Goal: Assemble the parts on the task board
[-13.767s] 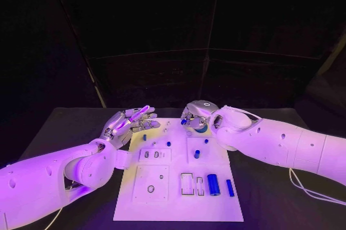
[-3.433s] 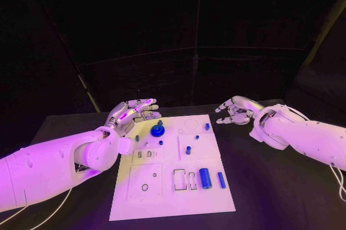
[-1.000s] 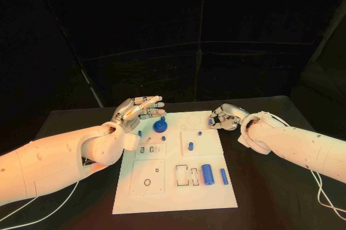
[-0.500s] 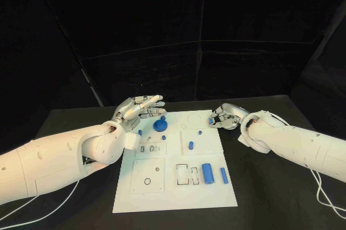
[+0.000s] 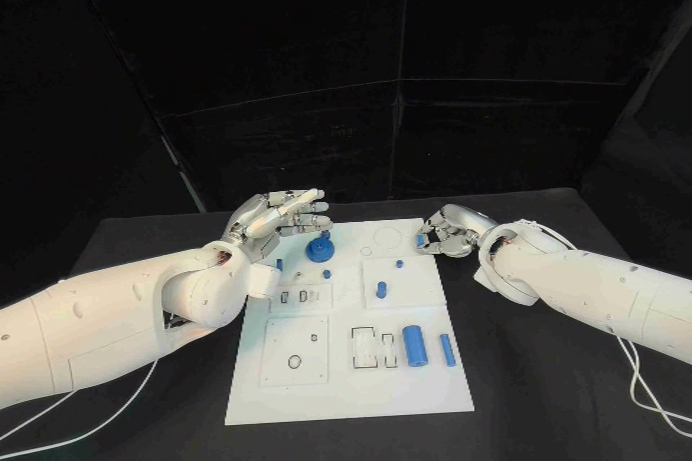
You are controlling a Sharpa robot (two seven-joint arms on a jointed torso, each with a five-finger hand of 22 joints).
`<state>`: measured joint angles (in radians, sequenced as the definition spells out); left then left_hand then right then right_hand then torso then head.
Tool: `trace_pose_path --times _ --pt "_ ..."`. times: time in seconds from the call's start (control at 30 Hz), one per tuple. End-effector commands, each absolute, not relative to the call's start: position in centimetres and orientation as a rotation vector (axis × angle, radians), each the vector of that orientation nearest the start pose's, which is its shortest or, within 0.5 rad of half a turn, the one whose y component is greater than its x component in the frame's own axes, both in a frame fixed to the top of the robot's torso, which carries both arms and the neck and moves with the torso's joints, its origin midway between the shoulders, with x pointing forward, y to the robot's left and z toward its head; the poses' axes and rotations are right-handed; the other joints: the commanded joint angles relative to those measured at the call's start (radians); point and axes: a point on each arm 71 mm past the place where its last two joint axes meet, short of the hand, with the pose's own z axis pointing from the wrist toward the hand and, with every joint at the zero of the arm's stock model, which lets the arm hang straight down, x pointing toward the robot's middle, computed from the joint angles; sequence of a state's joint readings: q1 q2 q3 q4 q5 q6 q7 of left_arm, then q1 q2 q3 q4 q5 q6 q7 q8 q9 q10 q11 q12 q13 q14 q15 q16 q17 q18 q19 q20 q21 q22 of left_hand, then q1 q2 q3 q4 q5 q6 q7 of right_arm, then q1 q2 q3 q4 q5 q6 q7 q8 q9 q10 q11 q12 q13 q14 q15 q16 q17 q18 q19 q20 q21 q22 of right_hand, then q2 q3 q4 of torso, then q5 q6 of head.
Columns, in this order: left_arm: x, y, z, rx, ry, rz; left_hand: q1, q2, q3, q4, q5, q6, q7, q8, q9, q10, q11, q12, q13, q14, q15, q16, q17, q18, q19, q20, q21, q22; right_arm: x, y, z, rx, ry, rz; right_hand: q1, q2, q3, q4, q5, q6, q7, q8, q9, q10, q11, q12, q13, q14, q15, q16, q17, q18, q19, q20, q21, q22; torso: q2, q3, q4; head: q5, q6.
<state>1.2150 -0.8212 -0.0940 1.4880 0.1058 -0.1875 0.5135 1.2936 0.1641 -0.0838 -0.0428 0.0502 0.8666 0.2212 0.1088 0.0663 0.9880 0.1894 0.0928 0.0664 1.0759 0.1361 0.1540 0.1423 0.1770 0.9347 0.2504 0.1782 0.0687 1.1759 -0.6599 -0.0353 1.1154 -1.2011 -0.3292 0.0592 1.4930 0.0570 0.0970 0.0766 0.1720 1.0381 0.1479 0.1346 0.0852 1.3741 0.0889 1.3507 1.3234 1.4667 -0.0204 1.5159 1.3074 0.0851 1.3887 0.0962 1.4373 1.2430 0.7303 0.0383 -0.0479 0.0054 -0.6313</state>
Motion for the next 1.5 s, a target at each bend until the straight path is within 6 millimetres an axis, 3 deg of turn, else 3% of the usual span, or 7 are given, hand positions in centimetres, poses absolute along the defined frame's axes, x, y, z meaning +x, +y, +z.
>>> trace_pose_path --times 0.03,0.33,0.5,0.83,1.03,1.2,1.5 --pt "49.0 20.5 -18.4 -1.132 1.350 -1.727 -0.004 0.006 -0.003 -0.003 -0.003 -0.008 0.030 -0.006 -0.001 -0.004 0.004 -0.005 -0.001 0.001 0.005 -0.004 0.001 0.006 0.006 0.000 -0.004 -0.002 55.0 -23.1 -21.1 0.140 1.601 0.653 -0.019 0.006 0.006 0.001 0.001 0.035 -0.025 0.007 0.003 0.041 -0.048 0.009 0.023 0.079 -0.007 0.002 0.145 -0.019 0.002 -0.011 0.006 0.002 0.001 0.0001 0.0028 0.000 0.003" --pt "49.0 21.0 -18.3 -1.132 1.341 -1.719 -0.005 0.007 -0.003 -0.003 -0.003 -0.009 0.030 -0.007 -0.001 -0.004 0.005 -0.005 -0.001 0.001 0.005 -0.004 0.002 0.006 0.006 0.000 -0.005 -0.002 54.3 -23.1 -20.4 0.196 1.546 0.643 -0.025 0.007 0.010 0.000 0.008 0.039 -0.028 0.009 0.004 0.041 -0.051 0.008 0.023 0.078 -0.010 0.000 0.141 -0.019 0.002 -0.014 0.006 0.003 -0.004 -0.0023 -0.0041 0.000 0.008" --pt "49.2 21.3 -18.2 -1.130 1.336 -1.715 -0.005 0.007 -0.004 -0.003 -0.003 -0.009 0.030 -0.007 -0.001 -0.003 0.004 -0.005 -0.001 0.001 0.005 -0.005 0.002 0.006 0.006 0.000 -0.005 -0.002 53.3 -22.3 -20.0 0.195 1.558 0.653 -0.026 0.006 0.014 -0.003 0.015 0.039 -0.029 0.009 0.005 0.039 -0.053 0.005 0.021 0.078 -0.012 0.000 0.140 -0.019 0.003 -0.016 0.007 0.003 -0.007 -0.0060 -0.0041 -0.003 0.010" --pt "49.6 22.0 -18.0 -1.121 1.311 -1.705 -0.003 0.009 -0.002 -0.005 -0.003 -0.009 0.029 -0.007 -0.001 -0.002 0.004 -0.005 -0.001 0.002 0.005 -0.005 0.002 0.006 0.007 0.000 -0.005 -0.001 50.8 -16.3 -19.5 0.077 1.664 0.678 -0.026 0.005 0.021 -0.009 0.024 0.042 -0.031 0.010 0.007 0.033 -0.054 -0.004 0.013 0.076 -0.014 -0.005 0.132 -0.019 0.001 -0.018 0.005 -0.001 -0.015 -0.0149 -0.0007 -0.001 0.004" --pt "49.6 22.1 -17.8 -1.114 1.297 -1.704 0.002 0.013 0.002 -0.011 -0.003 -0.004 0.026 -0.005 0.001 0.003 0.002 -0.004 0.000 0.004 0.004 -0.007 0.003 0.006 0.008 -0.001 -0.007 -0.001 49.9 -12.1 -19.3 -0.045 1.678 0.687 -0.036 0.000 0.021 -0.008 0.020 0.043 -0.031 0.011 0.008 0.031 -0.055 -0.007 0.011 0.075 -0.014 -0.007 0.129 -0.018 0.000 -0.019 0.004 -0.003 -0.014 -0.0199 0.0046 0.021 -0.006" --pt "49.6 22.4 -17.6 -1.109 1.265 -1.675 0.015 0.025 0.013 -0.023 -0.003 0.015 0.018 0.002 0.003 0.017 -0.006 -0.001 0.001 0.016 -0.002 -0.005 0.007 0.008 0.017 -0.004 -0.007 0.000 49.5 -8.9 -19.2 -0.138 1.646 0.675 -0.037 -0.002 0.023 -0.010 0.017 0.042 -0.032 0.010 0.008 0.034 -0.055 -0.004 0.014 0.075 -0.015 -0.006 0.130 -0.019 0.001 -0.020 0.004 -0.002 -0.015 -0.0187 0.0011 0.051 -0.020" --pt "49.7 22.5 -17.4 -1.103 1.249 -1.663 0.017 0.028 0.017 -0.028 -0.003 0.024 0.013 0.005 0.004 0.023 -0.009 -0.001 0.001 0.020 -0.004 -0.005 0.008 0.008 0.022 -0.007 -0.007 0.001 48.9 -4.8 -19.6 -0.210 1.652 0.705 -0.036 -0.001 0.025 -0.012 0.017 0.042 -0.032 0.010 0.008 0.037 -0.056 0.000 0.019 0.076 -0.015 -0.006 0.131 -0.019 0.002 -0.020 0.004 0.000 -0.013 -0.0185 0.0046 0.071 -0.027"
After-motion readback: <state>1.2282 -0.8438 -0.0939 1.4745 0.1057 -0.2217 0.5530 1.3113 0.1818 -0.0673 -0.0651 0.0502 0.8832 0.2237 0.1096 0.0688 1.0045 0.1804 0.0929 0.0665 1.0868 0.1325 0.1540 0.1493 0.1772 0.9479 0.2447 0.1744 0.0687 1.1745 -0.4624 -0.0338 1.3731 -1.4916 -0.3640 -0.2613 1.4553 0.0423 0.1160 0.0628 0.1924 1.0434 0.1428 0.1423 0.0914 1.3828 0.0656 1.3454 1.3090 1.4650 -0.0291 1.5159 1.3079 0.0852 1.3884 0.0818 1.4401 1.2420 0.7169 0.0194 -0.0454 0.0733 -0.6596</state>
